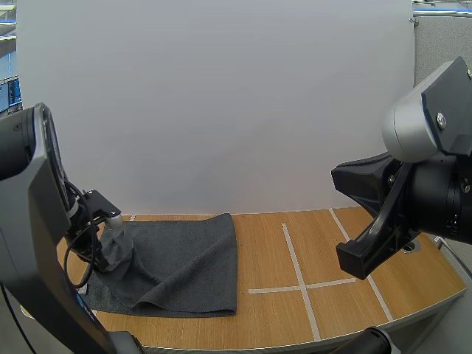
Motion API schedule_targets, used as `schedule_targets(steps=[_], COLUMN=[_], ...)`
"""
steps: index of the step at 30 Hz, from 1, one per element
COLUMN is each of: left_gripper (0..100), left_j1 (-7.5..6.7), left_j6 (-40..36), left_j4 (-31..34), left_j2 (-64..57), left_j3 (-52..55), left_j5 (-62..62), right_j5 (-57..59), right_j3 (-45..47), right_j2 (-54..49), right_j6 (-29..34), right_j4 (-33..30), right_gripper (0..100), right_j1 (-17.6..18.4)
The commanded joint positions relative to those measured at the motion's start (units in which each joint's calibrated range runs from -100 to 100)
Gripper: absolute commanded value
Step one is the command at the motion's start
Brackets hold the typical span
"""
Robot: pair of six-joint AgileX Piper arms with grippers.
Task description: Fold the towel
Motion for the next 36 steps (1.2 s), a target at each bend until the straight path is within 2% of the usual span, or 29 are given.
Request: schedule_targets(steps=[1, 10, 18, 20, 27, 29, 30, 34, 36], left_gripper=[0, 0, 0, 0, 0, 6, 13, 53, 67], left_j1=[2.36, 6.40, 9.27, 9.69, 9.71, 9.71, 9.71, 9.71, 9.71], left_j6=[2.7, 5.5, 6.5, 6.6, 7.4, 7.4, 7.4, 7.4, 7.4], left_j4=[-1.6, -2.7, -3.5, -4.1, -6.5, -7.2, -7.3, -7.3, -7.3], left_j2=[-0.6, -0.6, -0.4, -0.2, -0.2, -0.2, -0.2, -0.2, -0.2], left_j3=[-0.2, -0.2, -0.2, 0.1, 2.7, 2.9, 2.9, 2.9, 2.9], left_j5=[1.6, 4.6, 8.9, 8.7, 7.1, 6.5, 6.5, 4.4, 3.5], right_j5=[0.0, 0.0, 0.0, 0.0, 0.0, 0.0, 0.0, 0.0, 0.0], right_j3=[0.1, 0.1, 0.1, 0.1, 0.1, 0.1, 0.1, 0.1, 0.1], right_j2=[-0.4, -0.4, -0.4, -0.4, -0.4, -0.4, -0.4, -0.4, -0.4], right_j6=[-0.3, -0.3, -0.3, -0.3, -0.3, -0.3, -0.3, -0.3, -0.3], right_j4=[-0.3, -0.3, -0.3, -0.3, -0.3, -0.3, -0.3, -0.3, -0.3], right_gripper=[0, 0, 0, 0, 0, 0, 0, 0, 0], right_j1=[0.1, 0.1, 0.1, 0.1, 0.1, 0.1, 0.1, 0.1, 0.1])
